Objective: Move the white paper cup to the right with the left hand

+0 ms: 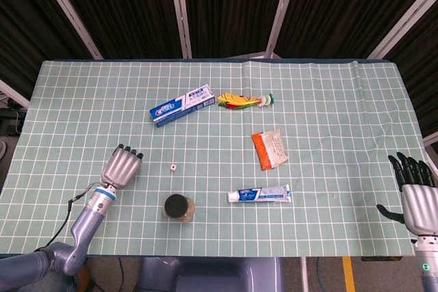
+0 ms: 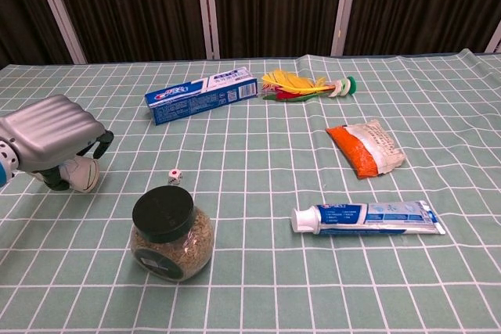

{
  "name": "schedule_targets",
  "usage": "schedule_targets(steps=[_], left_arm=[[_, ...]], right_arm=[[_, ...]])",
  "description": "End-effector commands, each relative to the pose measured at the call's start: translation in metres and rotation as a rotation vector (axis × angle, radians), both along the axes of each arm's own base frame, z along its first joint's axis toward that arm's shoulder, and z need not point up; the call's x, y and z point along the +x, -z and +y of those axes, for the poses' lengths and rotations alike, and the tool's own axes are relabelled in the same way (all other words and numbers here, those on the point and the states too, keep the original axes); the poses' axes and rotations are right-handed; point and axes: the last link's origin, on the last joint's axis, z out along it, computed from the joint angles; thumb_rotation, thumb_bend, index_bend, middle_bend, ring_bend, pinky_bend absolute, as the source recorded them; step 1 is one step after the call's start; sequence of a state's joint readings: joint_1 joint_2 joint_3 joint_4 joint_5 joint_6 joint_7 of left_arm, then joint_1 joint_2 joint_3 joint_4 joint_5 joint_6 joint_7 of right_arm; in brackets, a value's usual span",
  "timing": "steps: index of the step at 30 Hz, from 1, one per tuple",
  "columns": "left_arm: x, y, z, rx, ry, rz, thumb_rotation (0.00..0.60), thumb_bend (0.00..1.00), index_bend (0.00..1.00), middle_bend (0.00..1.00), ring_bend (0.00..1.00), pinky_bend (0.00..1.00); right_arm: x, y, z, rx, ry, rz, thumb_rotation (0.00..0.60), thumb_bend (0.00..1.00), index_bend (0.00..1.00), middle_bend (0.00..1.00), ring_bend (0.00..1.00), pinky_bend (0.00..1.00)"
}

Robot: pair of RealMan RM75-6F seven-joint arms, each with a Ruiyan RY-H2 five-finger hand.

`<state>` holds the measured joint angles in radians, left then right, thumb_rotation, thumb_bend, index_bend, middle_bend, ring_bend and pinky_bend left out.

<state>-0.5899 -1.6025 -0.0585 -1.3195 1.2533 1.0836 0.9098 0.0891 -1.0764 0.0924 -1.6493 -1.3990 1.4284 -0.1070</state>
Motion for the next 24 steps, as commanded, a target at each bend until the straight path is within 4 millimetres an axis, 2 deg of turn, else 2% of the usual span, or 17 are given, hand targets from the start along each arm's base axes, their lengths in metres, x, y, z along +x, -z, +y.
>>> schedule_targets(steps=[1,5,8,11,14,19,20,22,24], left_arm=[[0.000,-0.007,0.004,0.010,-0.035,-0.064,0.600,0.00,0.50,0.52,0.48,0.52],[0.006,-0.021,0.012,0.019,-0.076,-0.208,0.600,0.00,0.50,0.50,0.46,0.52],[0.016,-0.037,0.018,0.020,-0.114,-0.425,0.600,0.00,0.49,0.48,0.45,0.51],[0.029,-0.054,0.024,-0.019,-0.163,-0.804,0.600,0.00,0.49,0.48,0.45,0.51],[0.034,-0.059,0.030,-0.092,-0.236,-1.145,0.600,0.00,0.49,0.47,0.44,0.50],[0.034,-0.048,0.036,-0.235,-0.383,-1.578,0.600,0.00,0.48,0.47,0.43,0.49],[0.033,-0.045,0.038,-0.246,-0.393,-1.613,0.600,0.00,0.48,0.47,0.43,0.49],[0.032,-0.023,0.037,-0.282,-0.449,-1.670,0.600,0.00,0.48,0.47,0.43,0.49],[0.032,-0.012,0.038,-0.291,-0.451,-1.695,0.600,0.00,0.48,0.47,0.43,0.49]], right_arm=[[0.001,0.000,0.000,0.003,-0.001,-0.007,0.600,0.00,0.01,0.00,0.00,0.00],[0.001,0.000,0.001,0.004,-0.003,-0.005,0.600,0.00,0.01,0.00,0.00,0.00],[0.001,0.001,0.001,0.008,-0.002,-0.006,0.600,0.00,0.01,0.00,0.00,0.00],[0.002,0.002,0.001,0.010,-0.004,-0.006,0.600,0.00,0.01,0.00,0.00,0.00],[0.003,0.002,0.001,0.011,-0.007,-0.006,0.600,0.00,0.01,0.00,0.00,0.00],[0.003,0.004,0.000,0.015,-0.005,-0.004,0.600,0.00,0.01,0.00,0.00,0.00],[0.003,0.004,0.000,0.015,-0.004,-0.003,0.600,0.00,0.01,0.00,0.00,0.00],[0.001,0.003,-0.001,0.013,0.001,-0.003,0.600,0.00,0.01,0.00,0.00,0.00],[0.001,0.003,-0.001,0.012,0.003,-0.003,0.600,0.00,0.01,0.00,0.00,0.00]])
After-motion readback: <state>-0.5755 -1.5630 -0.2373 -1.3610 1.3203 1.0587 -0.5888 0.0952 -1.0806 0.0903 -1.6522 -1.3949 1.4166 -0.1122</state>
